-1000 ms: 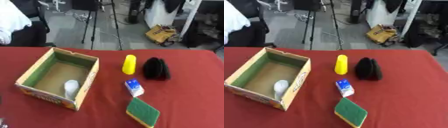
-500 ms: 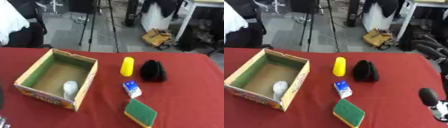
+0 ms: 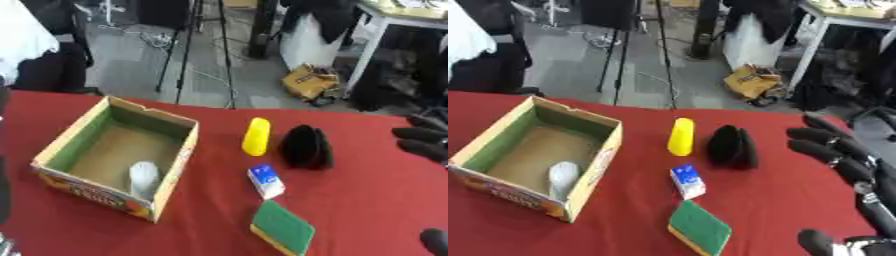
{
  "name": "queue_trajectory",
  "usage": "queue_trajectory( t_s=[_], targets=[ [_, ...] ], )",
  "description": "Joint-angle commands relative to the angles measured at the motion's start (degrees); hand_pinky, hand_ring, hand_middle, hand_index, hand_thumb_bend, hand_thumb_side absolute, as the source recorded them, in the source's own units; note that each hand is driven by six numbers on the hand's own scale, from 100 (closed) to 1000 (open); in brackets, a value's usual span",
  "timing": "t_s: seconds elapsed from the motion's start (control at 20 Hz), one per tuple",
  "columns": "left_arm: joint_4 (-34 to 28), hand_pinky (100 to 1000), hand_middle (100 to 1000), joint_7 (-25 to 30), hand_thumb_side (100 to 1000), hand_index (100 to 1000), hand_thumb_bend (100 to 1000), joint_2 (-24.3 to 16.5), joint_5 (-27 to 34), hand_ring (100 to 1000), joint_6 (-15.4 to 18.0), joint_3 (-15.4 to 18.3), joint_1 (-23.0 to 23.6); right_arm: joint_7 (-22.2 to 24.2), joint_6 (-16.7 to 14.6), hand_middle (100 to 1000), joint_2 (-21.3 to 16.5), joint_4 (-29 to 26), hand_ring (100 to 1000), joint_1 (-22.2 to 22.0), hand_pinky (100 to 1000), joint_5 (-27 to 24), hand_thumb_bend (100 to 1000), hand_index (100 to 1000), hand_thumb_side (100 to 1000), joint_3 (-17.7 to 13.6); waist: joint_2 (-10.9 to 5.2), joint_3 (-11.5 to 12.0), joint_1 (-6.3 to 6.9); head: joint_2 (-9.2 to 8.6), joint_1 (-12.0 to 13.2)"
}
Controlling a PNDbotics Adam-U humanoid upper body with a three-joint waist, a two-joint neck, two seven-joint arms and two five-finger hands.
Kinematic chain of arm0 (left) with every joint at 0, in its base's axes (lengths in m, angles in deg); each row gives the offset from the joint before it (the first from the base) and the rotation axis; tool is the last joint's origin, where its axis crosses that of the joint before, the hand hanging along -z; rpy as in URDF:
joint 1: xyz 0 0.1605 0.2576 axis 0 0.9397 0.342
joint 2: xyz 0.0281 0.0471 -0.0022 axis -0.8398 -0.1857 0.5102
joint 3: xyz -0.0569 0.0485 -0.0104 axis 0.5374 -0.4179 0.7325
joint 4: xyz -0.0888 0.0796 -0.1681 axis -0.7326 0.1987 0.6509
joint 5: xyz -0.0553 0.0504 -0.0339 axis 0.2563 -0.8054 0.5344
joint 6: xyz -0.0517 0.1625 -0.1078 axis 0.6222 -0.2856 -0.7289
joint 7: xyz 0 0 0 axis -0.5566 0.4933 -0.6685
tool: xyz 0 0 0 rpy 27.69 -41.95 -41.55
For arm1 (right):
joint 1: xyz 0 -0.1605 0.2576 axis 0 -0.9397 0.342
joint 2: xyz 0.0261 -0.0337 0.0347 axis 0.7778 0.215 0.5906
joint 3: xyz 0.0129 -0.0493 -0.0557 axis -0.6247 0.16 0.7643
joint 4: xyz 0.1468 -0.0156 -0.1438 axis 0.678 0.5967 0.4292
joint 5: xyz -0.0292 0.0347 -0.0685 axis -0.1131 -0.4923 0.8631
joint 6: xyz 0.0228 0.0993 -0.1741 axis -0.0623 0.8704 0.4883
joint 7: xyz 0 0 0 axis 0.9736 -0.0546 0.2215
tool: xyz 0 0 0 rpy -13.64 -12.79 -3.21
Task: Pick up objects on the table and place them in the box.
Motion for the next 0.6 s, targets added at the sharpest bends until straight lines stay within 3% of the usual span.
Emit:
queue_trajectory(
  t_s=[0.05,0.3,0.5,0.6],
  targets=[
    [-1.06,979,902,0.17,919,869,100,-1.35,-0.30,946,-0.24,-0.17,-0.08,1.53,-0.87,871,-2.06,-1.28,1000,-0.29,988,1.46,549,907,1000,0.69,-1.08,-0.27,0.04,0.50,-0.16],
    [-1.06,980,899,0.32,914,865,100,-1.62,-0.38,946,-0.49,-0.14,0.25,3.51,-0.53,882,-0.77,-1.28,1000,-2.32,996,1.51,591,936,1000,1.23,-1.25,-0.67,-0.63,1.06,0.02],
    [-1.06,981,895,0.50,914,860,100,-1.78,-0.47,946,-0.74,-0.21,0.59,4.24,5.78,886,3.09,-1.28,1000,-3.78,1000,1.97,562,950,1000,0.52,-1.39,-0.96,-1.34,1.38,0.23],
    [-1.06,981,894,0.54,914,860,100,-1.78,-0.45,946,-0.79,-0.23,0.62,4.37,7.26,886,3.76,-1.28,1000,-3.74,1000,2.63,559,950,1000,0.85,-1.39,-0.96,-1.40,1.39,0.18]
  ],
)
